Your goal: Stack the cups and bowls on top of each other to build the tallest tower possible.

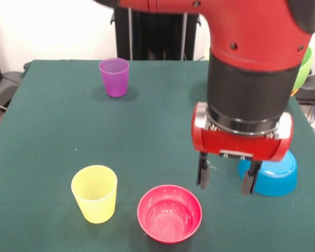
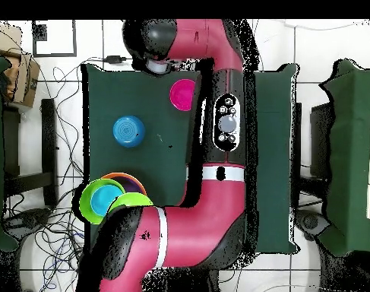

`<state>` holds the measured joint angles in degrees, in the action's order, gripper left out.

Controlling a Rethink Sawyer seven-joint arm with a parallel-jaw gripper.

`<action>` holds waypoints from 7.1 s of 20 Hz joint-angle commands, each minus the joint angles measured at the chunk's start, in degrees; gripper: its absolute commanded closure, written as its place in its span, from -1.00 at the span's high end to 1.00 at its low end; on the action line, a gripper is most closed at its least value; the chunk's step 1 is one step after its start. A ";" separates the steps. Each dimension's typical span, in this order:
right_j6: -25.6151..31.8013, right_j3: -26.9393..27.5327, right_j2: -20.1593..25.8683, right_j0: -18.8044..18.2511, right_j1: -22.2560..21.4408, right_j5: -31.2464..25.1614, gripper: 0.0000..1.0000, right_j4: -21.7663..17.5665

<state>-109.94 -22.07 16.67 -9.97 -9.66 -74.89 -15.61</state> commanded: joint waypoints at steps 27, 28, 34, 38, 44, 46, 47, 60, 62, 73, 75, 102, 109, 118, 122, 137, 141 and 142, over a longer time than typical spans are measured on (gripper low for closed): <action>19.11 9.89 18.84 -0.53 6.42 -4.92 1.00 -16.34; 19.28 9.86 19.23 -0.75 6.21 -5.22 1.00 -16.75; 20.26 9.47 21.39 -2.20 4.50 -7.78 1.00 -19.19; 21.99 9.14 23.28 -3.47 4.68 -7.51 1.00 -20.76; 23.84 8.03 24.41 -4.76 3.27 -9.12 1.00 -22.27; 23.85 7.67 24.55 -5.03 2.80 -9.56 1.00 -22.49; 23.86 7.52 24.65 -5.15 2.61 -9.74 1.00 -22.59; 22.20 2.17 20.58 -5.90 2.24 -3.42 1.00 -18.83; 21.02 -1.38 18.33 -6.24 1.50 -0.63 1.00 -17.09; 15.34 -28.76 12.20 -12.36 -4.94 19.57 1.00 -11.56; 14.44 -32.38 12.14 -13.58 -5.12 24.19 1.00 -12.11; 10.77 -38.03 13.25 -17.02 -1.01 40.20 1.00 -14.11; 9.11 -42.37 12.73 -16.87 -6.56 38.05 1.00 -13.02; 8.70 -42.35 12.64 -16.46 -8.00 36.05 1.00 -12.60; 8.40 -44.26 12.42 -16.92 -8.51 37.15 1.00 -12.82; 10.85 -54.87 12.31 -22.06 -14.37 37.96 1.00 -13.39; 11.52 -56.94 12.30 -23.23 -17.56 35.64 1.00 -13.11; 11.58 -57.37 12.35 -23.51 -18.02 35.42 1.00 -13.12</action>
<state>-103.95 -73.61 31.35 -32.24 -23.11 -36.27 -26.77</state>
